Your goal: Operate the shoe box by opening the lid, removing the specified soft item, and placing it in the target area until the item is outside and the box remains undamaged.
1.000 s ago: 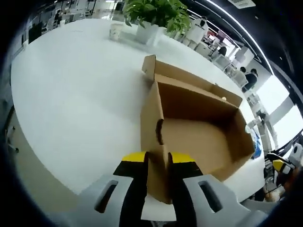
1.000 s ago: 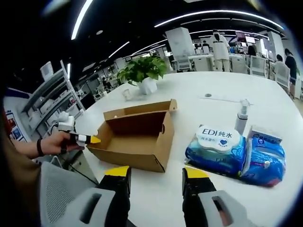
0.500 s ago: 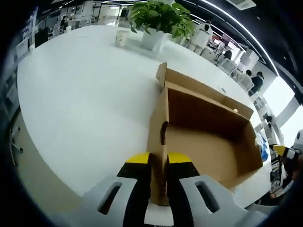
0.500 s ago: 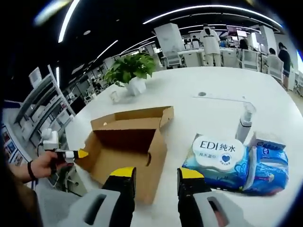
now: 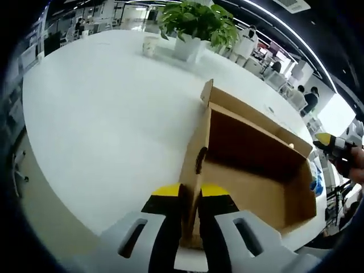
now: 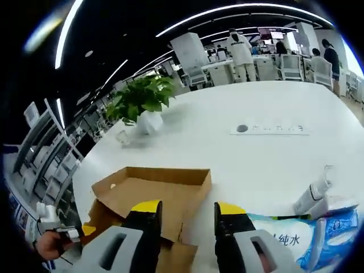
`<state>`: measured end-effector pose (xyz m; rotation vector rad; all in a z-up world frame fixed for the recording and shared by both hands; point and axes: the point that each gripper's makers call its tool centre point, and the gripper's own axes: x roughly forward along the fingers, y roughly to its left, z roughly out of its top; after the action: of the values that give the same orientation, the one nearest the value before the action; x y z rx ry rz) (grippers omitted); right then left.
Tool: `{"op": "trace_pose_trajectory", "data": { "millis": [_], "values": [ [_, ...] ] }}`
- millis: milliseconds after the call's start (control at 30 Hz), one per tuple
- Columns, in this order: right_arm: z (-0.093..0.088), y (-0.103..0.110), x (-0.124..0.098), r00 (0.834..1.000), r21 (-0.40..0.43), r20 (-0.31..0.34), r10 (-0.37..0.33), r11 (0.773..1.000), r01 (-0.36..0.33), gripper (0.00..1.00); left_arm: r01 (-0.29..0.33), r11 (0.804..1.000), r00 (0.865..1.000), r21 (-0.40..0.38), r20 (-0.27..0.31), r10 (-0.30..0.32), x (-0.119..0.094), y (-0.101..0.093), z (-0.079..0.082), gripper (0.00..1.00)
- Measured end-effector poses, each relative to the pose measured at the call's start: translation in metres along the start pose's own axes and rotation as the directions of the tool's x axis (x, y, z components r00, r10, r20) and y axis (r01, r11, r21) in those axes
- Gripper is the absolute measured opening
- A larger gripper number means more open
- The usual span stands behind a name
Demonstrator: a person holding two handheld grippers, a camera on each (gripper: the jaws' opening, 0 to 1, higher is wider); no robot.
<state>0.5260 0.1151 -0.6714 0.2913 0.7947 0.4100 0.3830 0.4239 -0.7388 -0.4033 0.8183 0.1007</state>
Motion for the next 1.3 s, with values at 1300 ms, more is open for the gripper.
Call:
{"op": "trace_pose_trajectory", "data": {
  "millis": [1300],
  "values": [
    [-0.011, -0.037, 0.115, 0.955, -0.024, -0.270, -0.121, 0.993, 0.119, 0.05, -0.022, 0.998, 1.000, 0.058, -0.012, 0.023, 0.003, 0.001, -0.002, 0.07]
  ]
}}
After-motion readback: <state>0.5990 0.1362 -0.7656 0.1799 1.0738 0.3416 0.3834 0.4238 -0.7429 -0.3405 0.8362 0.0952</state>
